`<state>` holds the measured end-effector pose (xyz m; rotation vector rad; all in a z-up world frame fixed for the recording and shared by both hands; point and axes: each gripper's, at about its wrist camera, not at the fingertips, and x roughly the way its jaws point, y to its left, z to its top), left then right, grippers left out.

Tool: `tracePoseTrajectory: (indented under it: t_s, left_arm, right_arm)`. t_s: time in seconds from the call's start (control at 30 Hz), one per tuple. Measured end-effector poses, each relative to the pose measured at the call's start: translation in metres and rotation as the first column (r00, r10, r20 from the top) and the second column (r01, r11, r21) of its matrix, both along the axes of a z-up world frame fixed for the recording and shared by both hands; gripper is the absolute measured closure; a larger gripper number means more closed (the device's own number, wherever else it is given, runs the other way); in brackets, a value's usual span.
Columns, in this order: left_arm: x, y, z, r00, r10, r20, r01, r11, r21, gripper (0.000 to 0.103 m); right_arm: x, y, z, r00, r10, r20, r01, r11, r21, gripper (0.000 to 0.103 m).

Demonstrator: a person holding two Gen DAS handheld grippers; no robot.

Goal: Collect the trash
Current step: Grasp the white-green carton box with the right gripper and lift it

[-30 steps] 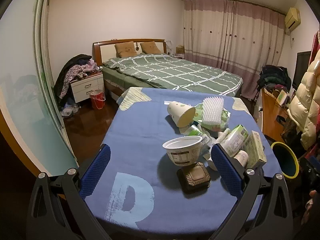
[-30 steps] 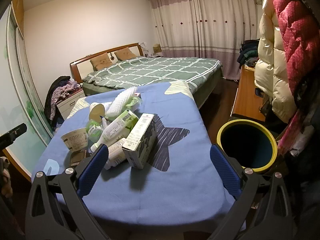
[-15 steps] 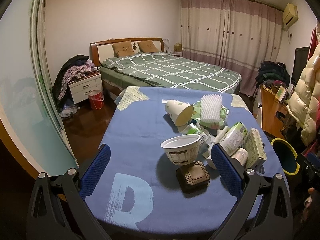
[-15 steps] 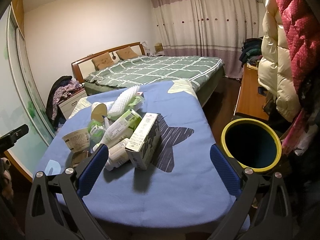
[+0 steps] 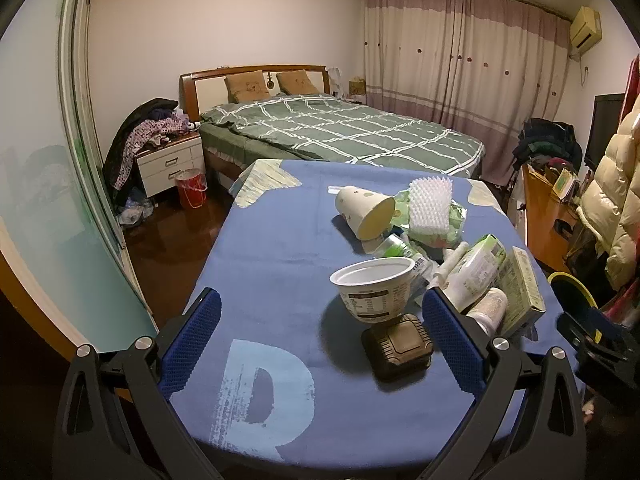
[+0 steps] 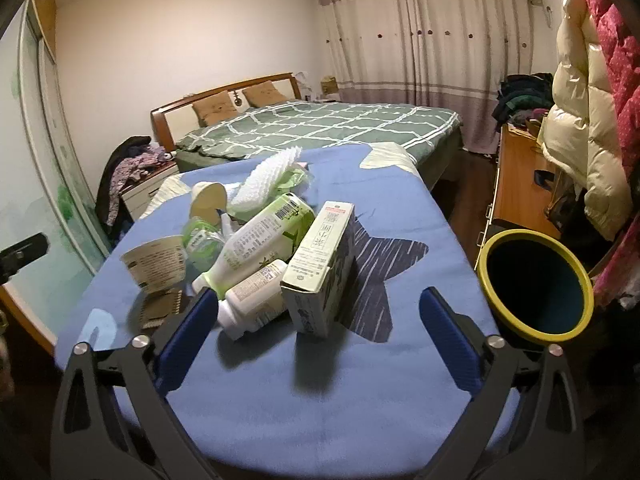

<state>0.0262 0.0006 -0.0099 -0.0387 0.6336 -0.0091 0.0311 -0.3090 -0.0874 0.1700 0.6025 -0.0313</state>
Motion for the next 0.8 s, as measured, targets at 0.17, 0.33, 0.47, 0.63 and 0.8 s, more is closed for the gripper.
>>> tracePoseTrajectory:
  t_s: [0.17,0.33,0.47,0.63,0.8]
  left_arm:
    - [0.008,0.003,-0.009,1.000,0.001,-0.020,-0.001,1.000,-0.011,0.004]
    - [0.014,0.004,-0.014,0.999,-0.001,-0.034,0.000,1.000,-0.010,0.004]
    - [0.019,0.003,-0.017,0.999,-0.002,-0.040,0.001,1.000,-0.013,0.004]
    - [0.023,0.000,-0.021,0.999,-0.006,-0.048,0.005,1.000,-0.016,0.004]
    - [0.024,-0.003,-0.023,0.998,-0.014,-0.055,0.014,1.000,-0.017,0.004]
  right_arm:
    - [0.023,0.004,-0.015,0.999,-0.011,-0.036,0.011,1.000,0.004,0.035]
    - [0.041,0.007,-0.025,0.998,-0.027,-0.059,0.027,1.000,-0.002,0.045]
    - [0.053,0.006,-0.035,0.996,-0.029,-0.087,0.030,0.999,0.016,0.054]
    - [0.060,0.004,-0.039,0.996,-0.034,-0.077,0.035,0.999,0.011,0.064]
    - [0.062,-0.006,-0.040,0.996,-0.046,-0.072,0.047,0.999,0.014,0.075]
